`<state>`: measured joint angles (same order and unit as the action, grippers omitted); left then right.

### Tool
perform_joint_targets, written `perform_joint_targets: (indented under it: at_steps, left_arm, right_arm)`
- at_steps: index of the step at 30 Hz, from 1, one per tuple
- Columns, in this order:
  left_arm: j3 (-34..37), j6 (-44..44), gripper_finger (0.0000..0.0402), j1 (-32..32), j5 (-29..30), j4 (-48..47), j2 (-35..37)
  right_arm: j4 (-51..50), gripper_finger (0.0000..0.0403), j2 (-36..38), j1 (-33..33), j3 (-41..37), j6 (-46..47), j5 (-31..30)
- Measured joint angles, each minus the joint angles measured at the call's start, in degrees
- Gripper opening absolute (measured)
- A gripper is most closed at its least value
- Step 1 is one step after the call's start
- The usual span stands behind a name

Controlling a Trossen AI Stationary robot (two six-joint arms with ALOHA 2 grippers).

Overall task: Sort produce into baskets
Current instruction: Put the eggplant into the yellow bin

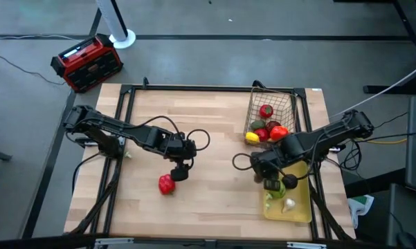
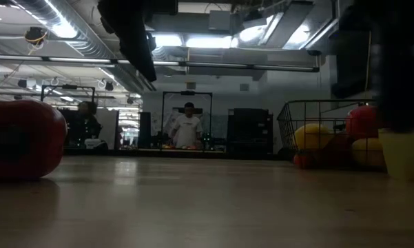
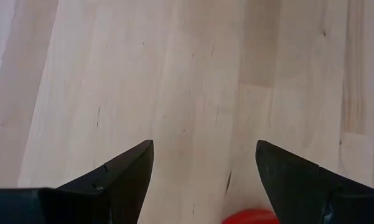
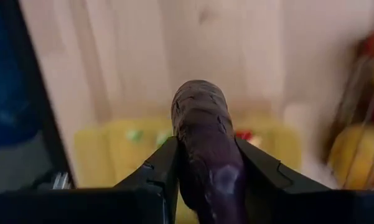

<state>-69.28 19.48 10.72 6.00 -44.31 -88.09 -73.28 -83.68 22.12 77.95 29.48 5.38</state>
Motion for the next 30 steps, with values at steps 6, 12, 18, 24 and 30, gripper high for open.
perform_joint_targets:
  at_steps: [6,12,18,24,30]
  left_arm:
    - [0.0,0.1,0.0279,0.0,0.0,0.0,0.0]
    - [0.0,0.3,0.0279,0.0,0.0,0.0,0.0]
    - [0.0,1.2,0.0279,0.0,0.0,0.0,0.0]
    - [0.0,1.7,0.0278,0.0,-0.1,0.0,0.0]
    - [0.0,1.8,0.0278,0.0,-0.1,0.0,0.0]
  right_arm:
    - [-3.7,0.012,0.0,4.7,0.0,1.6,5.0]
    - [-2.9,0.012,0.0,10.4,0.0,5.1,4.6]
    - [-3.0,0.012,0.0,14.7,0.0,9.5,4.0]
    - [-3.4,0.012,0.0,19.4,0.0,14.8,6.2]
    - [-3.4,0.012,0.0,23.3,0.0,21.8,6.3]
